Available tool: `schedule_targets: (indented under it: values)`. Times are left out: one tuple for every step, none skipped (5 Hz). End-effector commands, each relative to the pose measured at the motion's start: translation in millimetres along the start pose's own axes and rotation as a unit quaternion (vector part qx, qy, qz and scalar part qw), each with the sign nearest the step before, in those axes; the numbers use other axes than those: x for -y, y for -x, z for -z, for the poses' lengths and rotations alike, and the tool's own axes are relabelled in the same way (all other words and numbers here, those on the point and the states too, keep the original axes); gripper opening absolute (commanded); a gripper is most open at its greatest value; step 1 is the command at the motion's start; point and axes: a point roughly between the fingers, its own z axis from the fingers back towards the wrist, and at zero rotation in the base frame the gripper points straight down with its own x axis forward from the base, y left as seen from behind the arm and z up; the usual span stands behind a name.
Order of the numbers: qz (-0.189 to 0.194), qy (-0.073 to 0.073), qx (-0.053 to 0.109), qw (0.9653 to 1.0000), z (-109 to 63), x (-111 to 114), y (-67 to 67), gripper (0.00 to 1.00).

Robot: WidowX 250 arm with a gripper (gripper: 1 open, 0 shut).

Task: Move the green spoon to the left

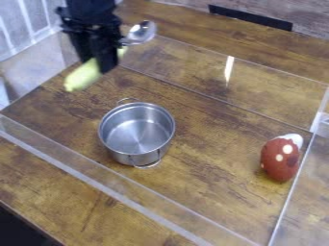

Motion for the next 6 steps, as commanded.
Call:
schedule_targets:
  values:
    - [-0.010,-0.009,0.015,0.9998,5.2,-13.5,7.2,0.00]
    - [-0.025,-0.023,0.015,0.9993,5.5,-40.2,8.7,0.00]
    - [-0.056,-0.023,0.008,0.9981,9.2,-49.5,6.9,0.00]
    - [-0.085,-0.023,-0.002,0.9961,13.8,-57.8,8.1,0.00]
    - [-0.110,-0.024,-0.010,0.9936,17.4,-65.0,10.0,0.00]
    - [-0.103,-0.019,-0.017,0.9944,18.8,-67.4,6.1,1.00]
